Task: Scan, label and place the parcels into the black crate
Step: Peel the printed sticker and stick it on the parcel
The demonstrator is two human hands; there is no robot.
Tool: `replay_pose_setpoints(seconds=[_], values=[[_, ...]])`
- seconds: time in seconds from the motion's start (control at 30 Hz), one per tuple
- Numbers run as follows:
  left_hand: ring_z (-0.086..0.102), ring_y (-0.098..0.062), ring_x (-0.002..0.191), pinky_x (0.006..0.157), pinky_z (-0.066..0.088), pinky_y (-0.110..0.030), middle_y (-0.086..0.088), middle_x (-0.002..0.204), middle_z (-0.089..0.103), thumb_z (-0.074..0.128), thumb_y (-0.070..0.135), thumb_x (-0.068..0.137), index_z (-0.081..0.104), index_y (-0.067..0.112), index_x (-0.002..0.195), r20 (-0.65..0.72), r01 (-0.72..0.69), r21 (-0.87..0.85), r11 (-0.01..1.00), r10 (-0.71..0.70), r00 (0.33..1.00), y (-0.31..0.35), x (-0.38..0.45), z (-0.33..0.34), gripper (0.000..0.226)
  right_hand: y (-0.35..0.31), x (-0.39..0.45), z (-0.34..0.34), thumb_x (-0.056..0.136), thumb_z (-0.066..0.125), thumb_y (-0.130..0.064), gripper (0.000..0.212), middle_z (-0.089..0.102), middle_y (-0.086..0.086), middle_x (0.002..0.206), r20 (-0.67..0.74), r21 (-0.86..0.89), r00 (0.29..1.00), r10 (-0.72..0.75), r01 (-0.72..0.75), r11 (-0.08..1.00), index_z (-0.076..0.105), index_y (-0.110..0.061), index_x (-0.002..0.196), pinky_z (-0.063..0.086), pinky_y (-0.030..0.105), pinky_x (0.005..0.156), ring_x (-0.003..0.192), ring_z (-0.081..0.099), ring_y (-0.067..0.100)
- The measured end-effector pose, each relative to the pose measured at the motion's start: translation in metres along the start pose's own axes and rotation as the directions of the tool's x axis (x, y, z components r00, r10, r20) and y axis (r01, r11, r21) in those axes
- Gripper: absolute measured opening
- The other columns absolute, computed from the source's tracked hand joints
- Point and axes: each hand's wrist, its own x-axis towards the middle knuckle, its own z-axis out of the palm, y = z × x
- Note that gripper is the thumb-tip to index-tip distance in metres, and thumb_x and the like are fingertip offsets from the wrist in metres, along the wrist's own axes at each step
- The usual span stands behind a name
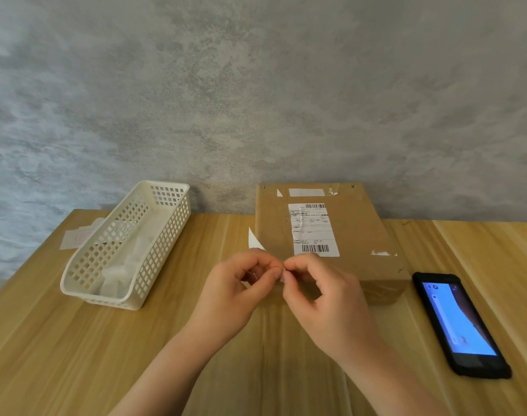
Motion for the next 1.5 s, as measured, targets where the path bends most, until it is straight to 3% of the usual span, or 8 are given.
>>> replay_pose_setpoints(seconds=[0.2,0.3,0.47,0.53,0.73,0.97,1.27,1.5], values=[[0.061,-0.022,0.069,0.067,0.053,-0.041,0.001,0.079,0.07,0.066,0.019,0.084,0.073,0.02,0.085,-0.053,-0.019,0.019,1.0,0.02,0.998,-0.001,-0.001,0.001,0.007,-0.001,0.003,0.005,0.089,0.059,-0.022,0.01,0.065,-0.013,0.074,-0.011,-0.014,1.0,0.005,-0.005,1.0,0.065,-0.017,0.083,0.051,0.029,0.06,0.069,0.064,0.005],[0.059,-0.02,0.067,0.065,0.051,-0.034,-0.003,0.076,0.068,0.065,0.018,0.083,0.072,0.017,0.083,-0.064,0.01,-0.033,0.999,-0.012,0.998,-0.003,0.0,0.0,0.006,0.003,0.008,0.004,0.09,0.066,-0.015,0.009,0.067,-0.012,0.073,0.004,0.118,0.99,0.141,-0.141,0.983,0.066,-0.018,0.081,0.052,0.022,0.063,0.07,0.066,0.007],[0.052,-0.018,0.071,0.068,0.045,-0.031,-0.016,0.079,0.06,0.065,0.018,0.087,0.068,0.023,0.081,-0.107,0.111,-0.109,0.988,-0.122,0.987,-0.015,0.004,-0.026,0.008,0.021,0.024,-0.013,0.094,0.062,-0.006,0.013,0.072,0.001,0.075,0.078,0.394,0.871,0.485,-0.473,0.788,0.068,-0.012,0.084,0.055,0.024,0.064,0.068,0.068,0.012],[0.053,-0.019,0.072,0.069,0.045,-0.032,-0.014,0.078,0.059,0.063,0.024,0.085,0.066,0.023,0.08,-0.16,0.133,-0.117,0.984,-0.151,0.976,-0.02,0.006,-0.037,0.006,0.032,0.029,-0.022,0.095,0.059,-0.007,0.016,0.071,0.0,0.072,0.027,0.388,0.827,0.561,-0.526,0.757,0.069,-0.011,0.084,0.053,0.023,0.062,0.062,0.065,0.009],[0.056,-0.009,0.069,0.071,0.047,-0.032,0.003,0.072,0.059,0.048,0.0,0.093,0.055,0.009,0.081,-0.394,0.212,-0.105,0.972,-0.237,0.888,-0.032,0.008,-0.068,0.017,0.05,0.037,-0.04,0.098,0.053,-0.01,0.019,0.07,0.003,0.071,-0.14,0.544,0.684,0.716,-0.551,0.633,0.065,-0.014,0.085,0.052,0.037,0.068,0.062,0.063,0.018],[0.057,-0.017,0.069,0.059,0.043,-0.035,0.006,0.08,0.061,0.05,0.022,0.095,0.053,0.023,0.083,-0.545,0.342,0.381,0.859,-0.09,0.834,-0.033,0.013,-0.114,0.012,0.04,0.032,-0.029,0.097,0.055,-0.007,0.02,0.072,0.003,0.076,-0.043,0.471,0.776,0.63,-0.54,0.697,0.067,-0.016,0.084,0.054,0.032,0.065,0.065,0.065,0.017],[0.055,-0.012,0.068,0.056,0.043,-0.029,0.006,0.082,0.059,0.063,0.023,0.092,0.055,0.017,0.099,-0.551,0.542,0.634,0.552,-0.169,0.817,-0.063,0.026,-0.157,0.012,0.034,0.038,-0.015,0.098,0.053,-0.003,0.015,0.068,-0.001,0.072,0.055,0.473,0.822,0.567,-0.521,0.711,0.065,-0.005,0.088,0.053,0.02,0.056,0.06,0.062,0.01],[0.051,-0.025,0.108,0.074,0.042,-0.033,-0.001,0.109,0.063,0.066,0.032,0.092,0.068,0.024,0.102,-0.515,0.519,0.722,0.457,-0.147,0.845,-0.073,0.022,-0.161,0.012,0.033,0.037,-0.014,0.097,0.053,-0.003,0.016,0.068,0.006,0.076,0.077,0.483,0.826,0.558,-0.521,0.704,0.065,-0.008,0.088,0.053,0.02,0.055,0.061,0.061,0.01]])
